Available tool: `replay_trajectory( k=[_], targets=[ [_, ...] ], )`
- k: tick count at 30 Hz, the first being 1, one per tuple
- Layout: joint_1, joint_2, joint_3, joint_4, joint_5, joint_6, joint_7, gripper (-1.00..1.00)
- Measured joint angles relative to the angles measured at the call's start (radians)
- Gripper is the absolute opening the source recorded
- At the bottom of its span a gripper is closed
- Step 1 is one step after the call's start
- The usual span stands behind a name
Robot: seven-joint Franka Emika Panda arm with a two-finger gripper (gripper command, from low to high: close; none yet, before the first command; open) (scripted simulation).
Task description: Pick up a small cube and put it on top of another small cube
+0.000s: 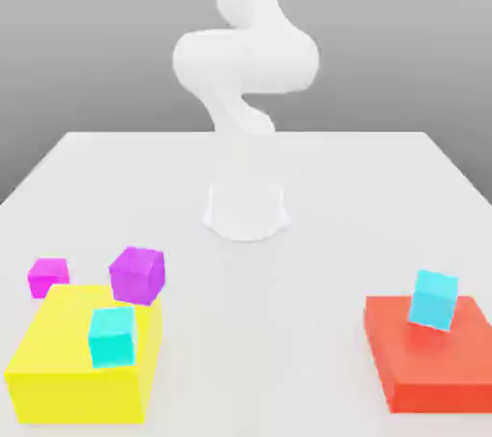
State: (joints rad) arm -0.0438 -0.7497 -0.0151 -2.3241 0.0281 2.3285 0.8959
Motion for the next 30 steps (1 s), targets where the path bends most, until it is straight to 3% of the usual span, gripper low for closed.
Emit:
replay_trajectory(
  k=[19, 30],
  targets=[
    [-0.343, 0.390, -0.057, -0.181, 0.168, 0.211, 0.765, 0.00],
    [-0.528, 0.606, -0.091, -0.287, 0.178, 0.340, 1.265, 0.00]
  ],
)
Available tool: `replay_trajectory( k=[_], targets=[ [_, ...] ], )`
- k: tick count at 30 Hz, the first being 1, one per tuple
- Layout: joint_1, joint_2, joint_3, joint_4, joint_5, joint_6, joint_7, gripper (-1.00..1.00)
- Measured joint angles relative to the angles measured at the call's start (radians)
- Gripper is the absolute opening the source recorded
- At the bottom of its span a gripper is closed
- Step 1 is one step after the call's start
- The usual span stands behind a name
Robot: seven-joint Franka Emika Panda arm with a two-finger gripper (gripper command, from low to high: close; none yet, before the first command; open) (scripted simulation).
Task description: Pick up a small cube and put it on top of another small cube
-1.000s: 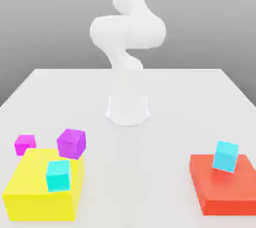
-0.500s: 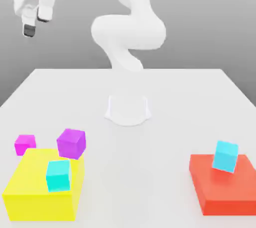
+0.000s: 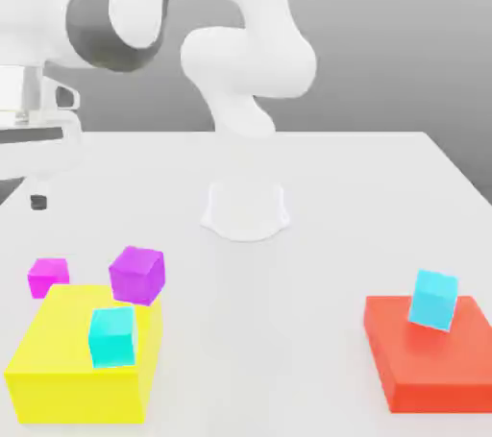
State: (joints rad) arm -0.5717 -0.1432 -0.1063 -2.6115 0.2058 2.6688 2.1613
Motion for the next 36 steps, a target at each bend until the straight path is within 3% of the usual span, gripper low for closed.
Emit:
replay_trajectory(
  k=[12, 16, 21, 22, 29, 36],
  targets=[
    [-0.173, 0.217, -0.119, -0.120, -0.118, 0.147, 0.638, 0.00],
    [-0.185, 0.311, -0.107, -0.111, -0.081, 0.222, 0.652, 0.00],
    [-0.266, 0.443, -0.008, -0.085, -0.001, 0.326, 0.595, 0.00],
    [-0.283, 0.465, 0.012, -0.082, 0.010, 0.343, 0.587, -1.00],
    [-0.285, 0.468, 0.014, -0.081, 0.012, 0.347, 0.585, -1.00],
    [-0.215, 0.299, -0.084, -0.115, -0.108, 0.216, 0.675, -1.00]
  ],
)
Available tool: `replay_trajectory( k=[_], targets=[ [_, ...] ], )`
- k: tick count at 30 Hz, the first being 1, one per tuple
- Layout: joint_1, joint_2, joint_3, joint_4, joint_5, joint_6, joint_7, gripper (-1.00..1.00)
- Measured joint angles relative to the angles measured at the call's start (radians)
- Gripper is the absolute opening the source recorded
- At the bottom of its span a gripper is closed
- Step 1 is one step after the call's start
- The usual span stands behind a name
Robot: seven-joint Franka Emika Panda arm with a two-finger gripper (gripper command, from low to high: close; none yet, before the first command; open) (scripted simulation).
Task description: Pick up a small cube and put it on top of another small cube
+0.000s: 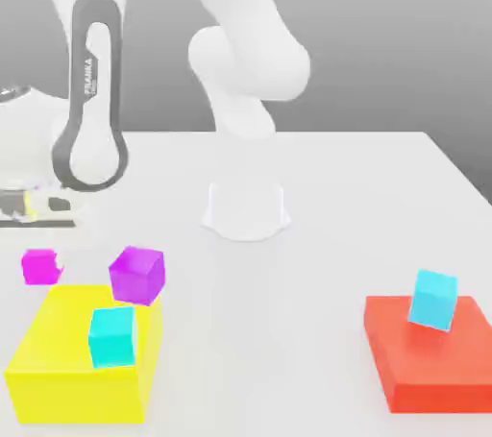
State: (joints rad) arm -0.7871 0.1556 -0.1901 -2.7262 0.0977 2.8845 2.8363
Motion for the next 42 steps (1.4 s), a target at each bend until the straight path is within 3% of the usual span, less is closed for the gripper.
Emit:
replay_trajectory(
  k=[6, 20, 42],
  targets=[
    [0.024, -0.087, 0.021, 0.034, -0.002, -0.034, -0.077, -1.00],
    [0.388, -0.209, 0.196, 0.084, 0.109, -0.162, -0.432, -1.00],
    [0.831, -0.329, 0.554, 0.142, 0.014, -0.350, -0.793, -1.00]
  ],
)
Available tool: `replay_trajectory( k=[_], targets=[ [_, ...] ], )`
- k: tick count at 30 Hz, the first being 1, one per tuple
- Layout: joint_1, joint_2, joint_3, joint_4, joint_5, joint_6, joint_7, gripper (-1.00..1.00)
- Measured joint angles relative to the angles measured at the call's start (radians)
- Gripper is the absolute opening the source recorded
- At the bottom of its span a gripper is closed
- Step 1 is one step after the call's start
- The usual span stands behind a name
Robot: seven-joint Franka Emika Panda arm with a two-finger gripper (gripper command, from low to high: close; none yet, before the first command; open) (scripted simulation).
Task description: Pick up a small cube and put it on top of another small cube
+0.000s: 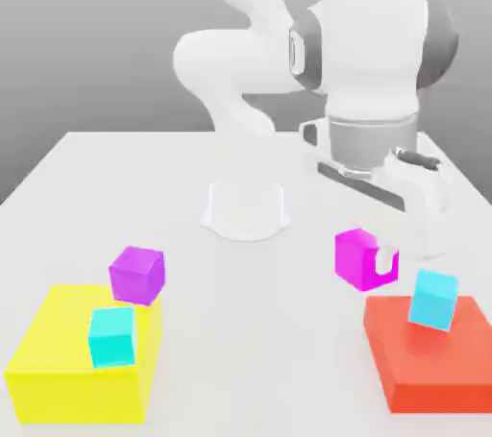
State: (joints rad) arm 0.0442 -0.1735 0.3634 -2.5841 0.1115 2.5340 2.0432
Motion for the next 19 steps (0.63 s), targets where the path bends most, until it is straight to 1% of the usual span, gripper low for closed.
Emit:
replay_trajectory(
  k=[4, 5, 7, 11, 16, 17, 19],
  targets=[
    [0.095, 0.005, 0.084, -0.001, -0.019, -0.046, -0.059, -1.00],
    [0.119, 0.005, 0.101, -0.009, -0.008, -0.061, -0.072, -1.00],
    [0.121, 0.019, 0.129, -0.020, -0.005, -0.060, -0.074, -1.00],
    [0.107, 0.080, 0.142, -0.031, -0.059, -0.003, -0.036, -1.00],
    [0.099, 0.180, 0.147, -0.047, -0.130, 0.103, 0.017, -1.00],
    [0.099, 0.194, 0.147, -0.050, -0.139, 0.119, 0.024, 1.00],
    [0.100, 0.194, 0.147, -0.050, -0.139, 0.119, 0.024, 1.00]
  ],
)
